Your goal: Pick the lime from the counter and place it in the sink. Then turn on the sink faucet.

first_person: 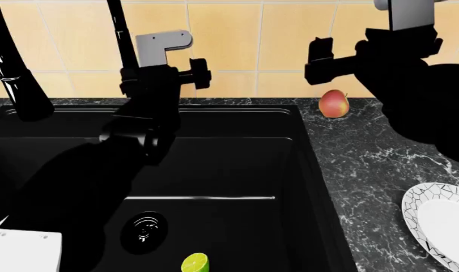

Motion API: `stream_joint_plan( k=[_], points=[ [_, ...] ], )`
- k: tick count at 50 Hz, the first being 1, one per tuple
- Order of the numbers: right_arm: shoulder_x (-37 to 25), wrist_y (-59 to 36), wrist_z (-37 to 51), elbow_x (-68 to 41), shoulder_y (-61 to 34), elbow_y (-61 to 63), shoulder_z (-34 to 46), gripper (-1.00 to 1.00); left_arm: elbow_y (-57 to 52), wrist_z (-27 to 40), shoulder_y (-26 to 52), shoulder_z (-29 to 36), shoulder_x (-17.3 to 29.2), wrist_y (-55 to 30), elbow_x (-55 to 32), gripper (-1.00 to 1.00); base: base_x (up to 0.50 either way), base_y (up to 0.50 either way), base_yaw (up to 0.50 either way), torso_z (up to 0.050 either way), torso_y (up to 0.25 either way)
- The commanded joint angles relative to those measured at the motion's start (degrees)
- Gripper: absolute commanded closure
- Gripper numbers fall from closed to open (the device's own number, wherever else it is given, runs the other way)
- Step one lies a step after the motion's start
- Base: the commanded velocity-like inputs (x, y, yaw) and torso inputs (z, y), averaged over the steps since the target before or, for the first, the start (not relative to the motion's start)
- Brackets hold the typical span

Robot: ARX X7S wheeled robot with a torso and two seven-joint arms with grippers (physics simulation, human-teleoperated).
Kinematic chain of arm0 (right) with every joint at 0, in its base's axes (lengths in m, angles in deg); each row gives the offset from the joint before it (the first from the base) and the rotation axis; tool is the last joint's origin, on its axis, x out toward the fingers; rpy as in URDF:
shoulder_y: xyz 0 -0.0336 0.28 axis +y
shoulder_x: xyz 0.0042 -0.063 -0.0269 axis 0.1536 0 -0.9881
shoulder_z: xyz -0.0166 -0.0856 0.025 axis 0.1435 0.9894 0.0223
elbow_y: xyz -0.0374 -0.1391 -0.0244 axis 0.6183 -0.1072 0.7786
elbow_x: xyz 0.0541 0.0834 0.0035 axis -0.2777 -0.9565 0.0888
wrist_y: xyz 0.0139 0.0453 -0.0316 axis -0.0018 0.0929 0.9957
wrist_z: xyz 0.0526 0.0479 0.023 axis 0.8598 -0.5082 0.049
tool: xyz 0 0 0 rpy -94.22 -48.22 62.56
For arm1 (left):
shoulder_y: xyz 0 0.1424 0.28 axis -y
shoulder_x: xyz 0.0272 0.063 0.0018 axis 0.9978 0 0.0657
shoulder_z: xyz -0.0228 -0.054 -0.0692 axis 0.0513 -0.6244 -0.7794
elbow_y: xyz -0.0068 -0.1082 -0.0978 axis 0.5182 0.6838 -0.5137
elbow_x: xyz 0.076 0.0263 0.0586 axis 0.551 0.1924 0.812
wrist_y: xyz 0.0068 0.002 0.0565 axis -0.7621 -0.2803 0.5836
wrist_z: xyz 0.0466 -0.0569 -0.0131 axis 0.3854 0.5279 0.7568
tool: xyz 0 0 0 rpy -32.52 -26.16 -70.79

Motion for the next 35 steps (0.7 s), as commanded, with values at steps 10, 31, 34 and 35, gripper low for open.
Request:
stream_joint_plan(
  k=[10, 31, 34, 35],
  points=[
    [-0.32, 1.28, -0.31, 0.46, 1.19, -0.02, 0.01, -1.0, 0.26, 0.41, -1.05, -3.68, 0.0, -3.24, 5.05, -1.0, 0.0, 0.0, 0.0, 0.0, 0.0],
    [-0.31, 1.65, -1.31, 0.65, 2.01, -0.71, 0.68, -1.0, 0.3, -1.59, -0.69, -4.94, 0.01, 2.01, 3.03, -1.0, 0.0, 0.0, 0.0, 0.0, -0.066],
    [-0.1, 1.75, -1.52, 0.76, 2.06, -0.83, 0.89, -1.0, 0.27, -2.72, -0.36, -4.34, 0.0, 4.83, 1.76, -1.0, 0.0, 0.0, 0.0, 0.0, 0.0],
    [-0.09, 1.79, -1.56, 0.78, 2.04, -0.85, 0.9, -1.0, 0.26, -2.6, -0.25, -3.95, 0.0, 4.91, 1.6, -1.0, 0.0, 0.0, 0.0, 0.0, 0.0]
  ],
)
